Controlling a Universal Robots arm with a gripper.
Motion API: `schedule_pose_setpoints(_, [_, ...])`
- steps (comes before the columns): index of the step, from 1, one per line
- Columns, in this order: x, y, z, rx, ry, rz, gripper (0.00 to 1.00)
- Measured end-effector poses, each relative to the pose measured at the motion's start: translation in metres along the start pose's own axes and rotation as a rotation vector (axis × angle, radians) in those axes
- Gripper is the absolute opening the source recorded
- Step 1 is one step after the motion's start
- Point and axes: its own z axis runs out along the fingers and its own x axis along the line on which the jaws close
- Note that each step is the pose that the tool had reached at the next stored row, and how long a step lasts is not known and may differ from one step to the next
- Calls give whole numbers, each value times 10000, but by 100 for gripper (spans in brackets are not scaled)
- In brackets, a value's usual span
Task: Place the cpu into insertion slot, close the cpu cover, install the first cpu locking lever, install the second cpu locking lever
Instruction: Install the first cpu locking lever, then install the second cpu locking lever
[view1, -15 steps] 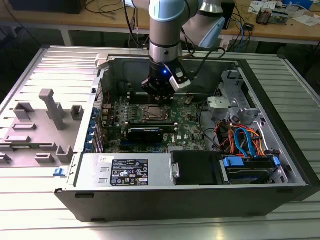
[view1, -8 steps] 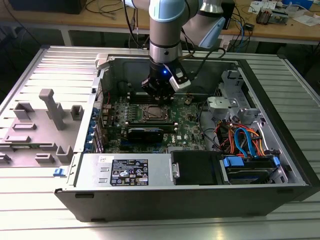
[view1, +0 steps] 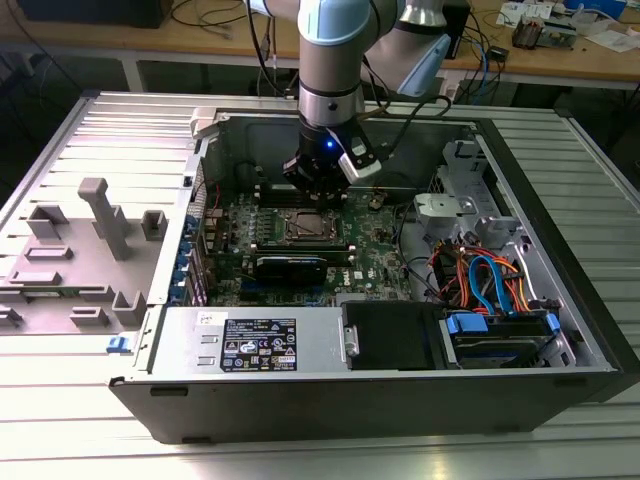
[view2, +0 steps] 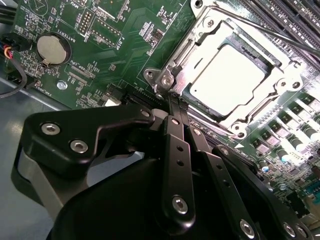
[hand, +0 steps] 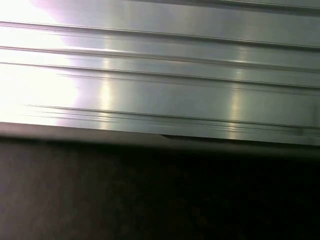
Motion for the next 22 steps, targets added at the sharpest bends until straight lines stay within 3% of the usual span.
schedule_pose_setpoints(5, [-2,1,-47,9,1,-1,11])
schedule_pose_setpoints(13, [1,-30,-48,29,4,0,11])
schedule_pose_setpoints(15, [5,-77,-50,30,4,0,11])
schedule_pose_setpoints(22, [5,-83,-50,30,4,-1,11])
